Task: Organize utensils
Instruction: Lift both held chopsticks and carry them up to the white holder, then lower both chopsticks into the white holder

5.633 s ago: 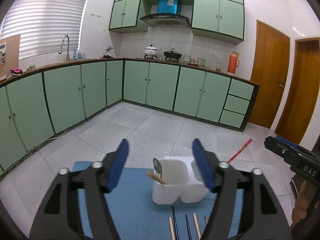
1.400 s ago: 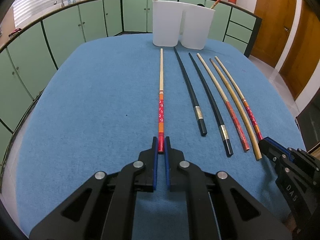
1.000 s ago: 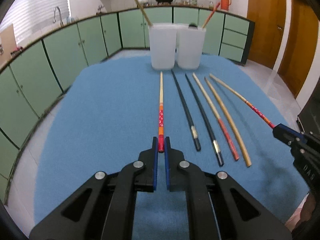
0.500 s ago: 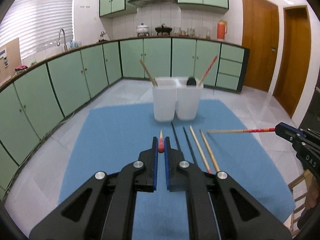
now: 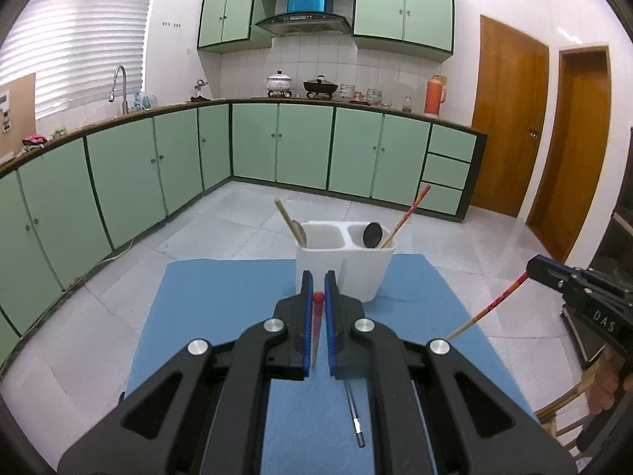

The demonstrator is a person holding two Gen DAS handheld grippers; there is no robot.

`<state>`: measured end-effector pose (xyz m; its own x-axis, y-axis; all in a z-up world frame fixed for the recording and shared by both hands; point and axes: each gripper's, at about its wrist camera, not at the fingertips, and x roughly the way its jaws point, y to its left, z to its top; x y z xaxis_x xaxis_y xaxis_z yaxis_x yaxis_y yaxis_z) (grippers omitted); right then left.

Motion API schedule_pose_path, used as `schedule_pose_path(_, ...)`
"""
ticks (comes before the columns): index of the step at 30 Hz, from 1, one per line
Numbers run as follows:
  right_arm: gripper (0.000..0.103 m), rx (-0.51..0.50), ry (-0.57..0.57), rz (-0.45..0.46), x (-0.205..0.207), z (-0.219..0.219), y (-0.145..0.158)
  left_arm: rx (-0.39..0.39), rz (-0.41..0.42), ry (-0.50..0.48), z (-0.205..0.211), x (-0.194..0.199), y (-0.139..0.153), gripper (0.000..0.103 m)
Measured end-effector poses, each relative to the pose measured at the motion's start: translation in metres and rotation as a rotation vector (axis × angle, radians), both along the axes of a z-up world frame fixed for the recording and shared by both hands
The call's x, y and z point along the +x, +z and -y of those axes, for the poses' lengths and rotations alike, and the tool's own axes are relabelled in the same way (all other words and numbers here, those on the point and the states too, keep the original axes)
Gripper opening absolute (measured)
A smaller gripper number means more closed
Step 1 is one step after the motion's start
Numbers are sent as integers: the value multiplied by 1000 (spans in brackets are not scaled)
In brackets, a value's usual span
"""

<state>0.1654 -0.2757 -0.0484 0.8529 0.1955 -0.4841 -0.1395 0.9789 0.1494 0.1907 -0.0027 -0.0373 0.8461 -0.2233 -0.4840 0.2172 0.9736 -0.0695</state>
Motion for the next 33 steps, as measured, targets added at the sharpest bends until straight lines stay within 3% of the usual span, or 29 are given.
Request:
schedule_pose_path(20, 5, 1, 50, 63, 26, -3, 34, -31, 52, -24, 3, 15, 32, 5)
schedule_pose_path(33, 5, 21, 56, 178, 47, 2, 82, -72, 192, -28, 19, 30, 85, 5)
